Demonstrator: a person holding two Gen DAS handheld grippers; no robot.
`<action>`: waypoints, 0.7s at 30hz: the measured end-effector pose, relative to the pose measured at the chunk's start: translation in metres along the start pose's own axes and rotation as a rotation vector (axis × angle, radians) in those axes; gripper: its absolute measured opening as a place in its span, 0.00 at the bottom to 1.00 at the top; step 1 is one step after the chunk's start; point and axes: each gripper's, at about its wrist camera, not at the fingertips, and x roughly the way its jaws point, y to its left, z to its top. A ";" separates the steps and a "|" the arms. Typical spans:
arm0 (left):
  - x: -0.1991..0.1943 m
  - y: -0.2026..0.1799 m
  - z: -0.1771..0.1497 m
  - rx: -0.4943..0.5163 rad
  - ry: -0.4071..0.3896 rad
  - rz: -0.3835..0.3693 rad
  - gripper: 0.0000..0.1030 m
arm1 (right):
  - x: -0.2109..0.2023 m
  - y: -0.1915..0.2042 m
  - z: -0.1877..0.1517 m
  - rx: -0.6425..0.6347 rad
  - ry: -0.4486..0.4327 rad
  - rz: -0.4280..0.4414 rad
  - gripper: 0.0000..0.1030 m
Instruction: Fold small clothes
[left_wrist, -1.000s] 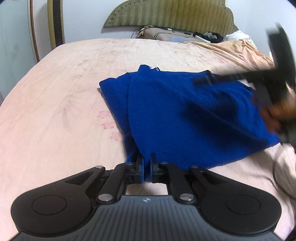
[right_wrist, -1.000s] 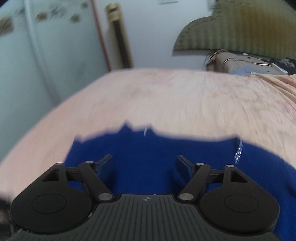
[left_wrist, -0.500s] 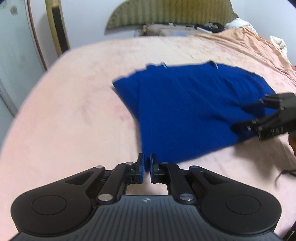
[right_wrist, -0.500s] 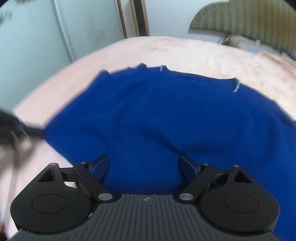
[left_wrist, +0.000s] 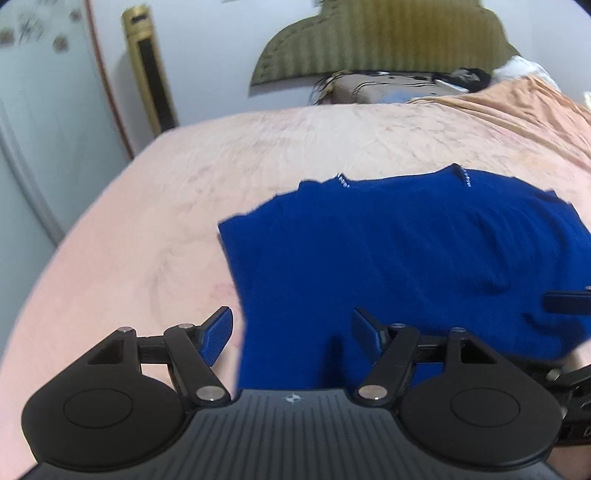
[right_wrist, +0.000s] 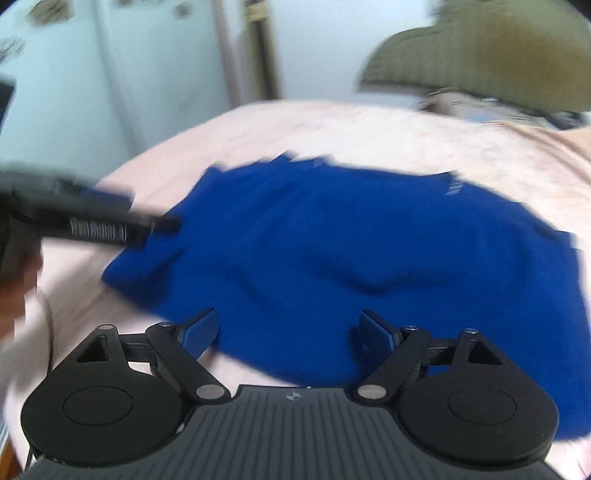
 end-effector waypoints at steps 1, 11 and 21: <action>0.001 -0.001 -0.001 -0.020 0.006 0.002 0.69 | -0.003 -0.002 0.001 0.010 -0.017 -0.041 0.86; 0.003 -0.009 -0.007 0.003 0.010 0.069 0.69 | -0.012 -0.029 -0.014 0.087 -0.071 -0.219 0.94; 0.006 -0.014 -0.009 0.029 0.024 0.094 0.69 | 0.003 -0.040 -0.027 0.093 0.005 -0.244 0.96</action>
